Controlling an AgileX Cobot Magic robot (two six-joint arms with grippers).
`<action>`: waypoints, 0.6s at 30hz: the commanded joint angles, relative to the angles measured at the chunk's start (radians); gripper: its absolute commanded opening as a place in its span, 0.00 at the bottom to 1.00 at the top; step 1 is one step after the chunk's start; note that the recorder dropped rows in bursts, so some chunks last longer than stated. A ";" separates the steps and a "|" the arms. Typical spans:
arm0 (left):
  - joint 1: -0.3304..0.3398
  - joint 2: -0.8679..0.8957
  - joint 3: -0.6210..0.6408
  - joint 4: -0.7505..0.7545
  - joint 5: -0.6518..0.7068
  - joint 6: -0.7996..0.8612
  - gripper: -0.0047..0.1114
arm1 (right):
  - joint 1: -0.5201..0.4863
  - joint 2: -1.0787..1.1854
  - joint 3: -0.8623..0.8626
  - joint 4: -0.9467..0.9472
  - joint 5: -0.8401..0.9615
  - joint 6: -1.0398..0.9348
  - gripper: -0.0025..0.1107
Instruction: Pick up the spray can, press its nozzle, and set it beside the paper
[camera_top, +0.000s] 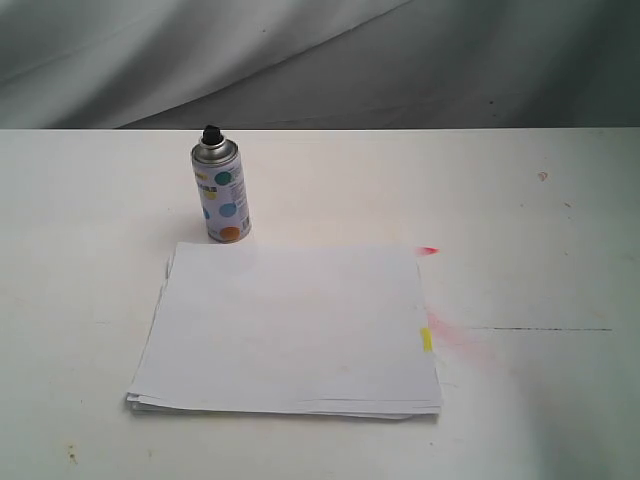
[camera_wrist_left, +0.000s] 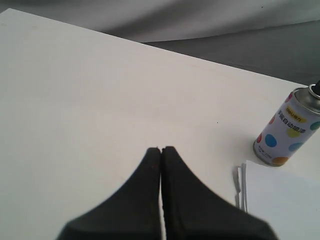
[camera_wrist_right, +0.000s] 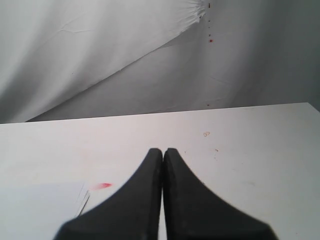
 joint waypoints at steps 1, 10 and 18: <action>0.002 0.003 -0.007 -0.011 -0.005 -0.012 0.05 | -0.008 0.001 0.003 -0.013 -0.010 0.002 0.02; 0.002 0.003 -0.007 -0.051 -0.028 -0.065 0.05 | -0.008 0.001 0.003 -0.013 -0.010 0.002 0.02; -0.112 0.003 -0.014 -0.114 -0.146 -0.046 0.05 | -0.008 0.001 0.003 -0.013 -0.010 0.000 0.02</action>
